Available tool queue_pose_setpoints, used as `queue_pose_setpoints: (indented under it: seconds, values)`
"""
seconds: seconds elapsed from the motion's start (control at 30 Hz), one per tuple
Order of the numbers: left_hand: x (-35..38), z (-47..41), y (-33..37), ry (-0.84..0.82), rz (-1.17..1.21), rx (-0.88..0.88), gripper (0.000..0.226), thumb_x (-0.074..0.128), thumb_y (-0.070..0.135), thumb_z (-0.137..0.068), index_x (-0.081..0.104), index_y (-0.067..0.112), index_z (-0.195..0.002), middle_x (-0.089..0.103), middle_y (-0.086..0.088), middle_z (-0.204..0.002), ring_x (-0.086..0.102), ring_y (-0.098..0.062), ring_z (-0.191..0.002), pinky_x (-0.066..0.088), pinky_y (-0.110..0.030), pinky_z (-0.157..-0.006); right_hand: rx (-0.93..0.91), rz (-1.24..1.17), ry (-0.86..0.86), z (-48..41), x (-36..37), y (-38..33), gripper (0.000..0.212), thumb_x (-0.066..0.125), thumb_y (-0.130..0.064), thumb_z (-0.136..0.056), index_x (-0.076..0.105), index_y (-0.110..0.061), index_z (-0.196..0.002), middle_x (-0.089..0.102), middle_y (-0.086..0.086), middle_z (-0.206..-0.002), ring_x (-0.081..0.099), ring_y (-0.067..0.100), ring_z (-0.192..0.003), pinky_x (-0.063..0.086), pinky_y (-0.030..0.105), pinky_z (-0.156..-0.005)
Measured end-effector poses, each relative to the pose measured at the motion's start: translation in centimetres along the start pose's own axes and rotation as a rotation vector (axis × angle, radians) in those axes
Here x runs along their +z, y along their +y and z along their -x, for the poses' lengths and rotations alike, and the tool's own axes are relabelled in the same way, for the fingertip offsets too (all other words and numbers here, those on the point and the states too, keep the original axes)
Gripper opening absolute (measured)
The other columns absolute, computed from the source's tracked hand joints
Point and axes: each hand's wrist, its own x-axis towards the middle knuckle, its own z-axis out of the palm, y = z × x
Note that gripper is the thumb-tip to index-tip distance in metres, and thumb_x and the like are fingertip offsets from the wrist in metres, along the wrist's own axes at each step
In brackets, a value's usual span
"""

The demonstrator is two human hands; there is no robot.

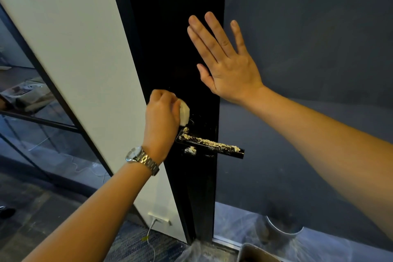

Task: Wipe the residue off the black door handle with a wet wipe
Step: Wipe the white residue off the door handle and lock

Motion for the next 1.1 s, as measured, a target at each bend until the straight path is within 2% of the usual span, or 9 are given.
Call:
queue_pose_setpoints:
  seconds: [0.07, 0.2, 0.27, 0.43, 0.5, 0.57, 0.77, 0.93, 1.1]
  values:
    - [0.3, 0.4, -0.3, -0.04, -0.023, 0.005, 0.02, 0.053, 0.01, -0.09, 0.064, -0.004, -0.101, 0.057, -0.018, -0.113, 0.053, -0.018, -0.091, 0.034, -0.001, -0.072, -0.001, 0.007, -0.002, 0.0, 0.0, 0.0, 0.054, 0.037, -0.032, -0.096, 0.033, -0.01, -0.145, 0.039, 0.008, -0.15, 0.036, 0.028, -0.139, 0.021, 0.049, -0.112]
    - [-0.1, -0.5, 0.2, -0.108, -0.063, -0.009, 0.016, 0.053, 0.002, -0.086, 0.064, -0.008, -0.091, 0.06, -0.025, -0.103, 0.055, -0.037, -0.095, 0.039, -0.031, -0.078, 0.0, 0.002, -0.008, -0.1, -0.1, 0.1, 0.053, 0.035, -0.033, -0.097, 0.032, -0.01, -0.146, 0.038, 0.008, -0.15, 0.036, 0.029, -0.139, 0.021, 0.05, -0.112]
    - [0.1, -0.4, 0.0, -0.155, -0.09, 0.014, 0.014, 0.054, 0.001, -0.085, 0.064, -0.009, -0.086, 0.06, -0.026, -0.099, 0.054, -0.038, -0.092, 0.041, -0.037, -0.077, 0.002, -0.001, -0.01, -0.1, -0.1, 0.1, 0.053, 0.034, -0.033, -0.097, 0.032, -0.01, -0.146, 0.038, 0.008, -0.15, 0.035, 0.029, -0.139, 0.019, 0.049, -0.112]
    - [0.7, -0.1, -1.6, -0.219, -0.052, -0.014, 0.018, 0.056, 0.006, -0.087, 0.069, -0.007, -0.088, 0.066, -0.021, -0.095, 0.062, -0.029, -0.083, 0.039, -0.018, -0.069, -0.001, 0.012, -0.009, 0.0, -0.2, 0.1, 0.053, 0.035, -0.033, -0.097, 0.033, -0.01, -0.145, 0.039, 0.008, -0.15, 0.036, 0.028, -0.138, 0.021, 0.049, -0.112]
    - [0.2, -0.8, -1.2, -0.174, 0.013, -0.049, 0.016, 0.059, 0.008, -0.086, 0.07, -0.003, -0.086, 0.068, -0.013, -0.085, 0.06, -0.021, -0.072, 0.038, -0.008, -0.059, -0.004, 0.018, -0.005, -0.1, -0.2, 0.0, 0.054, 0.037, -0.033, -0.097, 0.034, -0.01, -0.145, 0.039, 0.008, -0.15, 0.037, 0.028, -0.138, 0.022, 0.049, -0.112]
    - [-0.1, -1.3, -0.3, -0.151, 0.08, -0.015, 0.015, 0.063, 0.012, -0.084, 0.071, 0.0, -0.086, 0.069, -0.01, -0.083, 0.06, -0.017, -0.07, 0.039, -0.003, -0.061, -0.003, 0.02, -0.005, 0.0, -0.1, 0.1, 0.054, 0.037, -0.033, -0.097, 0.034, -0.01, -0.145, 0.04, 0.008, -0.149, 0.037, 0.028, -0.138, 0.021, 0.049, -0.112]
    - [0.4, -0.6, 0.2, -0.331, -0.011, 0.081, 0.02, 0.062, 0.022, -0.085, 0.072, 0.008, -0.096, 0.07, -0.007, -0.099, 0.061, -0.012, -0.084, 0.041, -0.012, -0.076, -0.002, 0.014, -0.001, -0.1, -0.2, 0.1, 0.054, 0.037, -0.032, -0.096, 0.034, -0.009, -0.145, 0.04, 0.008, -0.149, 0.037, 0.029, -0.138, 0.022, 0.05, -0.112]
    - [0.5, -1.2, -1.4, -0.309, -0.033, -0.137, 0.022, 0.054, 0.016, -0.089, 0.067, -0.002, -0.091, 0.061, -0.011, -0.077, 0.045, -0.007, -0.053, 0.038, -0.008, -0.048, 0.0, 0.008, -0.001, -0.1, -0.3, 0.0, 0.054, 0.037, -0.032, -0.097, 0.033, -0.01, -0.145, 0.039, 0.008, -0.15, 0.037, 0.028, -0.138, 0.022, 0.05, -0.112]
    - [0.8, -1.4, -0.5, -0.374, -0.045, 0.148, 0.013, 0.066, 0.012, -0.081, 0.071, 0.001, -0.088, 0.068, -0.013, -0.091, 0.062, -0.021, -0.08, 0.048, -0.024, -0.074, -0.001, 0.011, 0.004, -0.1, -0.2, 0.0, 0.053, 0.038, -0.032, -0.096, 0.035, -0.01, -0.145, 0.04, 0.008, -0.149, 0.038, 0.028, -0.138, 0.024, 0.05, -0.112]
